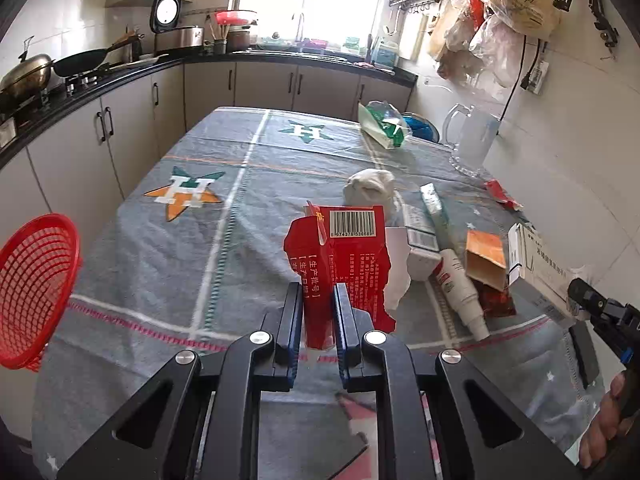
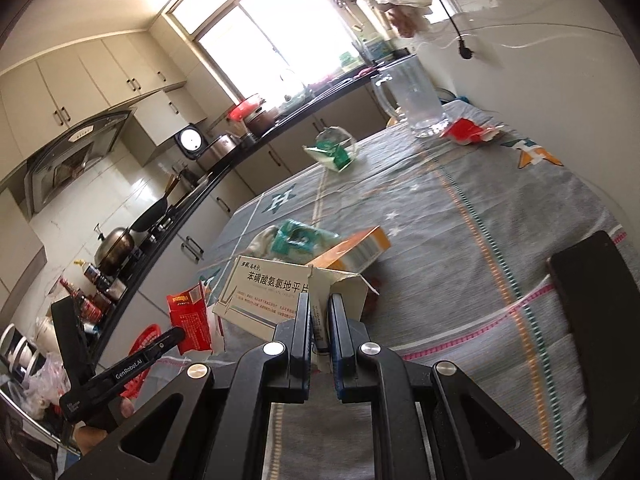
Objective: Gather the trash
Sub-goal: 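Lift the torn red box with the left tool while the right tool holds the white box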
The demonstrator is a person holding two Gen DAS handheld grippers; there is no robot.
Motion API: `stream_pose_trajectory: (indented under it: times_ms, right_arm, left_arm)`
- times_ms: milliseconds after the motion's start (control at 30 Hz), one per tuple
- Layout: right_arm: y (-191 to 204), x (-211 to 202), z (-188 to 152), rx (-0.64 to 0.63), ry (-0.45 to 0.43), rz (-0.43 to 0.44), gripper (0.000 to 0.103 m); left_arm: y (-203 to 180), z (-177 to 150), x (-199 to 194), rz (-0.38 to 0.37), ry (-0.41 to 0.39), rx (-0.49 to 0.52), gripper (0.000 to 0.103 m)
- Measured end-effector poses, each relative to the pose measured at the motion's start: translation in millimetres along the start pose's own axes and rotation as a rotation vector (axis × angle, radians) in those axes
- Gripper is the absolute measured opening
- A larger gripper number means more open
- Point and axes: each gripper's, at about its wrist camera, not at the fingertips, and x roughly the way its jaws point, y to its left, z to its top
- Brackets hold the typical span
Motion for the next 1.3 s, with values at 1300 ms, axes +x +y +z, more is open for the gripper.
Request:
stream_pose_trajectory:
  times_ms: [1300]
  right_arm:
    - [23.9, 12.1, -11.3, -0.054, 0.044, 0.026, 0.010]
  left_arm:
    - [21.5, 4.3, -2.8, -0.032, 0.012, -0.099, 0.014]
